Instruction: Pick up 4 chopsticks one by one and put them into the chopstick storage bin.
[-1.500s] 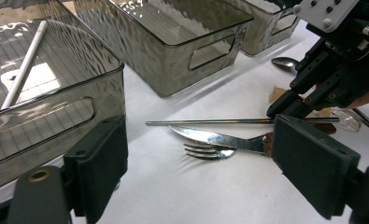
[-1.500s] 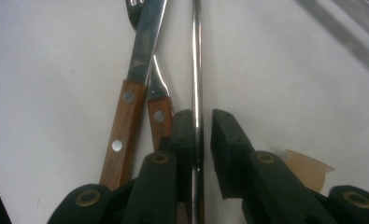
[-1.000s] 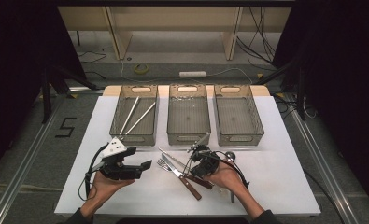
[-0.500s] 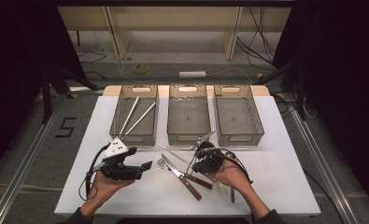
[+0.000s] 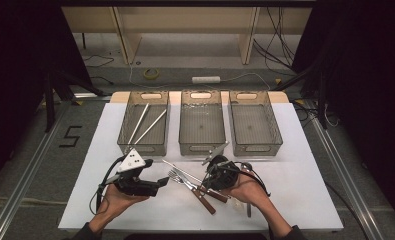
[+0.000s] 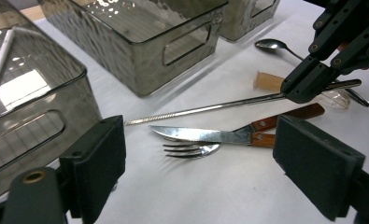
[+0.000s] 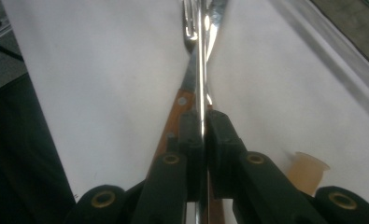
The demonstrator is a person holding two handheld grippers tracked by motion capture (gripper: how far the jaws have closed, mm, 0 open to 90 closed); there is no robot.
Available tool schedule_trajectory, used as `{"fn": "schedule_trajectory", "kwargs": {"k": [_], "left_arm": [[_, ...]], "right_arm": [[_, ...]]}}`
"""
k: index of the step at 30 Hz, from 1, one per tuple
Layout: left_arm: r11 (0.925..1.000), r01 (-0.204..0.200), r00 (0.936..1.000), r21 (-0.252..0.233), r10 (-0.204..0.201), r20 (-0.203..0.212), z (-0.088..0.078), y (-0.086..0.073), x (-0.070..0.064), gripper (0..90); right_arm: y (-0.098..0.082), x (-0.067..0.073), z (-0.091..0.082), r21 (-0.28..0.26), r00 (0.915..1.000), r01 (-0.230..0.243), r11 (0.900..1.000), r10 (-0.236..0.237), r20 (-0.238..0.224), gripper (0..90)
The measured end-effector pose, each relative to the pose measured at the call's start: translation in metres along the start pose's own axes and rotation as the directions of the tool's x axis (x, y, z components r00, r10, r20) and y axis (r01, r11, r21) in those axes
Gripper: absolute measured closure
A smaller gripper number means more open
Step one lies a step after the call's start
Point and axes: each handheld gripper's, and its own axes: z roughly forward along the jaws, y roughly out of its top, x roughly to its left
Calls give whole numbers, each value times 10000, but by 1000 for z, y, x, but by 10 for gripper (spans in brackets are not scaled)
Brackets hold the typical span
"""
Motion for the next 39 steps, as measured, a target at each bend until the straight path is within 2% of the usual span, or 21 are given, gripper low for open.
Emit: {"fn": "schedule_trajectory", "kwargs": {"k": [3,6,11,14,18,24,27,31,35,39], "left_arm": [[9994,-303,9995,142,302,30,4,2,-6,164],[9960,-777,9970,445,774,75,8,3,-11,164],[9900,-1221,9924,709,1206,243,14,5,-19,164],[9869,-1356,9903,878,1323,428,19,4,-21,164],[9811,-1589,9869,1107,1544,475,22,3,-23,167],[9698,-1908,9810,1520,1827,655,25,1,-26,180],[9628,-2052,9779,1758,1943,772,28,-1,-29,197],[9463,-2422,9694,2140,2267,946,30,-3,-31,226],[9374,-2596,9646,2321,2400,1098,32,-4,-34,272],[9226,-2882,9565,2564,2648,1223,34,-5,-37,314]], "right_arm": [[1,4,1,46,9996,279,9996,-278,-89,857],[2,9,1,87,9984,522,9986,-520,-207,857],[4,15,2,120,9960,825,9965,-820,-341,857],[5,18,2,105,9950,926,9956,-921,-391,857],[6,21,3,178,9935,1052,9943,-1043,-464,857],[7,24,3,240,9897,1333,9908,-1318,-560,857],[7,25,2,250,9881,1431,9894,-1413,-610,857],[8,27,2,263,9860,1548,9876,-1528,-660,857],[8,30,3,304,9827,1726,9845,-1700,-735,857],[9,32,3,334,9788,1919,9809,-1888,-796,857]]}}
